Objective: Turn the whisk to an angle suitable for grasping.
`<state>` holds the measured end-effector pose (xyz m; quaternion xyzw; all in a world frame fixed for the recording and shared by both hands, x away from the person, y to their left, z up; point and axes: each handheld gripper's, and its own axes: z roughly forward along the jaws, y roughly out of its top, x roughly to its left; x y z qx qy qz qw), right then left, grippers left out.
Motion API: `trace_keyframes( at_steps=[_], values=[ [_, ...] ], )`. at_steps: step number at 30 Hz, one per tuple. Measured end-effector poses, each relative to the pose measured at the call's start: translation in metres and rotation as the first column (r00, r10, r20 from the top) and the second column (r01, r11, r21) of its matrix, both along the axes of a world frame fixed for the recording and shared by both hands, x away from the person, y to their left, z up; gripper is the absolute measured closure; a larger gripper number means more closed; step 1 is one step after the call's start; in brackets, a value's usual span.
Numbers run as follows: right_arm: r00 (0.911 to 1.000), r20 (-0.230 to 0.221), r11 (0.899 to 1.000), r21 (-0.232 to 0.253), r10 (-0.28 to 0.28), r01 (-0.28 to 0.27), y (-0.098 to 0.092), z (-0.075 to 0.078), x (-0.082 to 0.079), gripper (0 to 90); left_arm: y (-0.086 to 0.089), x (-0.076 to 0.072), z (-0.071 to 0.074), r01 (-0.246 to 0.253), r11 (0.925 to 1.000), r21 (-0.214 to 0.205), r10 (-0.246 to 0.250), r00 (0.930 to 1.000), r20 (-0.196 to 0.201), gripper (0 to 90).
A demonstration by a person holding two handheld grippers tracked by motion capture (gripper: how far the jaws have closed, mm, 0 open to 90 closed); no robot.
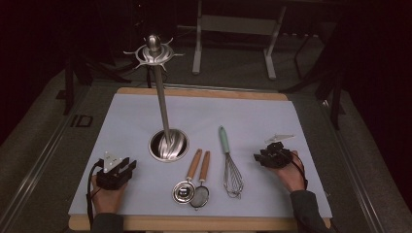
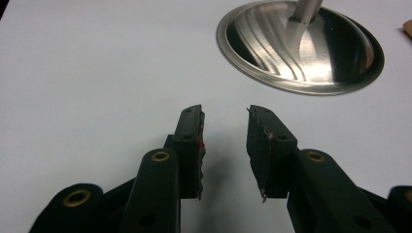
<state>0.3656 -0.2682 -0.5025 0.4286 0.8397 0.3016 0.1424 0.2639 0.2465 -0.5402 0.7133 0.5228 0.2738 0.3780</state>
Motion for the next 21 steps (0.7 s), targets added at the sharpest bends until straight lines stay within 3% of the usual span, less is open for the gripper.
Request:
trace_keyframes(
  at_steps=[17, 21],
  values=[
    [0.9957, -0.032, 0.996, -0.001, 0.086, -0.086, 0.051, 0.010, 0.008, 65.7, -0.004, 0.001, -0.001, 0.011, 0.9993, 0.035, -0.011, 0.9999, -0.008, 67.9],
    [0.9942, -0.043, 0.995, 0.024, 0.098, -0.097, 0.063, 0.013, 0.012, 64.0, -0.004, 0.001, -0.001, 0.013, 0.9991, 0.040, -0.012, 0.9999, -0.007, 67.9]
  ],
)
